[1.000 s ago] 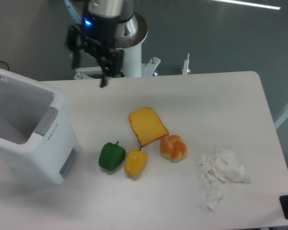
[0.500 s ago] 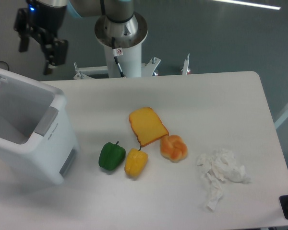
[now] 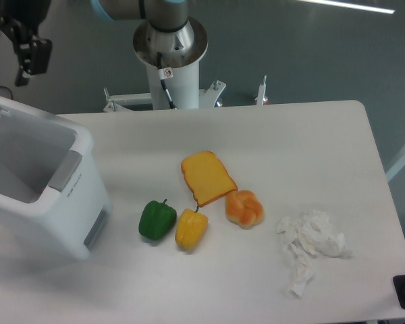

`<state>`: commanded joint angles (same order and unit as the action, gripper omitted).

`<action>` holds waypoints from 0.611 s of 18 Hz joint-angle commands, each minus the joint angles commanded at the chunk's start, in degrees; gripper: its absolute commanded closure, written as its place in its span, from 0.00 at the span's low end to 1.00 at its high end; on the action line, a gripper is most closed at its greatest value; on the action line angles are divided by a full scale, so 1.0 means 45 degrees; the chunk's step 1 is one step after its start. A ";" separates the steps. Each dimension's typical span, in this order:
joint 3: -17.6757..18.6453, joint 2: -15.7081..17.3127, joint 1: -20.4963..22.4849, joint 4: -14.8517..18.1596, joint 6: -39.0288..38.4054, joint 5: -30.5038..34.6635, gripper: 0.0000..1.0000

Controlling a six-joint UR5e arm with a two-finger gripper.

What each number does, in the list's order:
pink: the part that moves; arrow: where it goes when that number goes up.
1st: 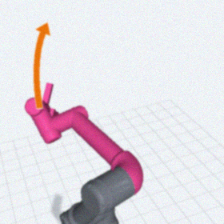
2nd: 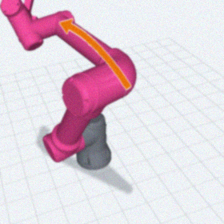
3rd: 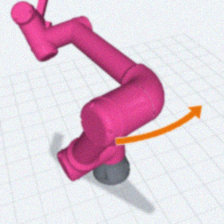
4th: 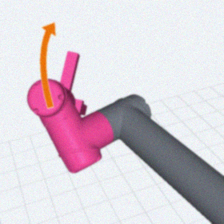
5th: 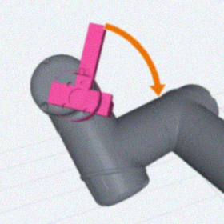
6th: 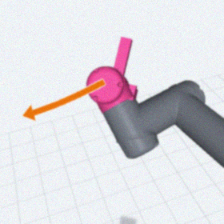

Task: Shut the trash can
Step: 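Move the gripper behind the trash can's raised lid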

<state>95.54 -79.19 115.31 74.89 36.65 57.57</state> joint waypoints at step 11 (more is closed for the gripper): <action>-0.0663 -0.0565 -0.0703 -0.1308 -0.1950 -0.0216 0.00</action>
<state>92.56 -81.73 112.15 69.00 27.88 56.60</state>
